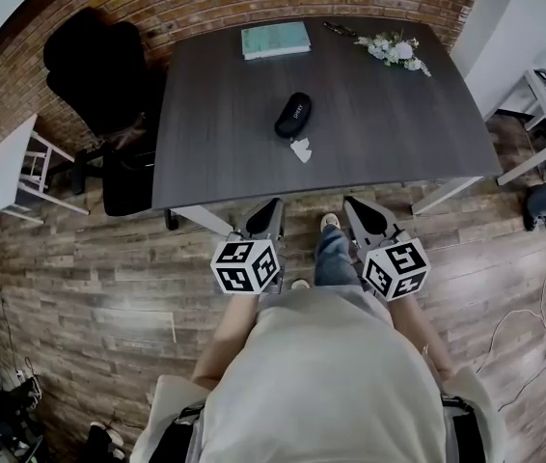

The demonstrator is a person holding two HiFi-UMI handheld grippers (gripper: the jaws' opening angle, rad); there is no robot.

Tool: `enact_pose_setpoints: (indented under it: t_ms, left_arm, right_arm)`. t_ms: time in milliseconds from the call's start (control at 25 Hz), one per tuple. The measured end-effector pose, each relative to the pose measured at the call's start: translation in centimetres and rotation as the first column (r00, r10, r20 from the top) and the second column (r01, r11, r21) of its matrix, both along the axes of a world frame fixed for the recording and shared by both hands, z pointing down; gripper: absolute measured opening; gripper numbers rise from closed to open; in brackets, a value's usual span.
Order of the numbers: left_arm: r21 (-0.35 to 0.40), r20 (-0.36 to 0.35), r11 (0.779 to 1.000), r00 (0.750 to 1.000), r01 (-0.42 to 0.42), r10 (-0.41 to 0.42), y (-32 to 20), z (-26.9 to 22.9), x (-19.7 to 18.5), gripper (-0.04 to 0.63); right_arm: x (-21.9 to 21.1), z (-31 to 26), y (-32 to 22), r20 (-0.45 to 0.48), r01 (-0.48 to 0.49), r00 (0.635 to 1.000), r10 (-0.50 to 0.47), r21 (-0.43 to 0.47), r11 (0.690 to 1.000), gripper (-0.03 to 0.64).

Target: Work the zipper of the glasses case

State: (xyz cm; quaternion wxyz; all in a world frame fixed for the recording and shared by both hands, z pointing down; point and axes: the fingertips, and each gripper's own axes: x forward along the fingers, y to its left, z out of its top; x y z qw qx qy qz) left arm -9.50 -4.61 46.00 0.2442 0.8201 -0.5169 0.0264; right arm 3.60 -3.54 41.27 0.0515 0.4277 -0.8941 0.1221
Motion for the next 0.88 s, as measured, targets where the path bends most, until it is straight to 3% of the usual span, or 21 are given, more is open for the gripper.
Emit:
enact_pose_setpoints:
  t_ms: [880]
  left_arm:
    - [-0.032,-0.010,0.999,1.000,-0.025,0.025,-1.4,0.8,0.1,0.011]
  right_arm:
    - [-0.3,-0.3,-1.8,0.047,0.015,0.999,-0.014,-0.004,1.000,0.002]
